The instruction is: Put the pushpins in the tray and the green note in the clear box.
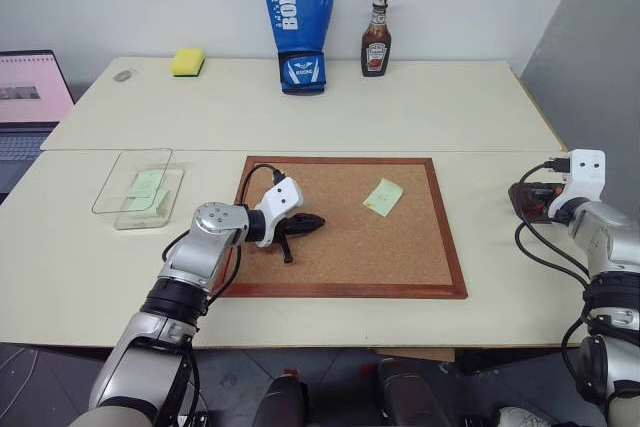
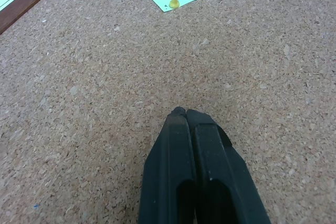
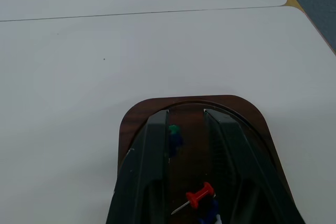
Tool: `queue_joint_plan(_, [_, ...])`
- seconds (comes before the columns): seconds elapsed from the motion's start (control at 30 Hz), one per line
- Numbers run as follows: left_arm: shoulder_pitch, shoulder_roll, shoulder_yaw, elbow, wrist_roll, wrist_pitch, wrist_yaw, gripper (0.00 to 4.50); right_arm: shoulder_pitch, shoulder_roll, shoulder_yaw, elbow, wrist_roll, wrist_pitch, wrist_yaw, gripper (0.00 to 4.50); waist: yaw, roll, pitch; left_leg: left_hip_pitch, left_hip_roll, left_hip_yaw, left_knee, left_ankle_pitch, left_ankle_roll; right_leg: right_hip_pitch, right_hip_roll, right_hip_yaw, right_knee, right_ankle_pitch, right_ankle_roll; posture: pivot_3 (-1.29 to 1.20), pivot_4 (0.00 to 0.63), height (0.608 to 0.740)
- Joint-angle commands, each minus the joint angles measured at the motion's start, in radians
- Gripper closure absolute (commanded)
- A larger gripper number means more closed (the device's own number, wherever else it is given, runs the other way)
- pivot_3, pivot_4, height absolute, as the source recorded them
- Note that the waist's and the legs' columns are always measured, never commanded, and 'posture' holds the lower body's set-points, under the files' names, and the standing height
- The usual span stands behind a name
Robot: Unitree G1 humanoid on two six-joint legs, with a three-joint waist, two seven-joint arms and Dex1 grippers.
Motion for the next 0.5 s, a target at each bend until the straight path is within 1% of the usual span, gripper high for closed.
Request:
queue_joint_plan(0.03, [0.036, -0.004, -0.042, 0.004, 0.019, 0.022, -0.013, 4.50, -0.030, -0.022, -0.012, 0.014, -0.006, -0.040, -0.009, 2.85, 0.000, 0.000, 0.000, 0.000, 0.000, 0.000, 0.000, 0.000, 0.000, 0.000, 0.000, 0.000, 0.000, 0.000, 0.000, 0.00, 0.150, 0.740])
queue_joint_plan(0.23, [0.031, -0.008, -0.045, 0.007, 0.022, 0.021, -0.013, 4.50, -0.021, -0.030, -0.016, 0.023, -0.004, -0.053, -0.008, 1.53, 0.000, 0.000, 0.000, 0.000, 0.000, 0.000, 0.000, 0.000, 0.000, 0.000, 0.000, 0.000, 0.000, 0.000, 0.000, 0.00, 0.150, 0.740])
queue_joint_plan(0.4, [0.028, -0.012, -0.048, 0.008, 0.022, 0.021, -0.015, 4.50, -0.006, -0.035, -0.014, 0.010, -0.015, -0.071, -0.020, 0.57, 0.000, 0.000, 0.000, 0.000, 0.000, 0.000, 0.000, 0.000, 0.000, 0.000, 0.000, 0.000, 0.000, 0.000, 0.000, 0.00, 0.150, 0.740])
queue_joint_plan(0.47, [0.026, -0.011, -0.048, 0.011, 0.022, 0.020, -0.016, 4.50, -0.003, -0.038, -0.011, 0.002, -0.021, -0.085, -0.018, 0.07, 0.000, 0.000, 0.000, 0.000, 0.000, 0.000, 0.000, 0.000, 0.000, 0.000, 0.000, 0.000, 0.000, 0.000, 0.000, 0.00, 0.150, 0.740])
queue_joint_plan(0.5, [0.026, -0.011, -0.048, 0.014, 0.022, 0.018, -0.018, 4.50, 0.004, -0.038, -0.006, -0.019, -0.024, -0.100, -0.010, 0.01, 0.000, 0.000, 0.000, 0.000, 0.000, 0.000, 0.000, 0.000, 0.000, 0.000, 0.000, 0.000, 0.000, 0.000, 0.000, 0.00, 0.150, 0.740])
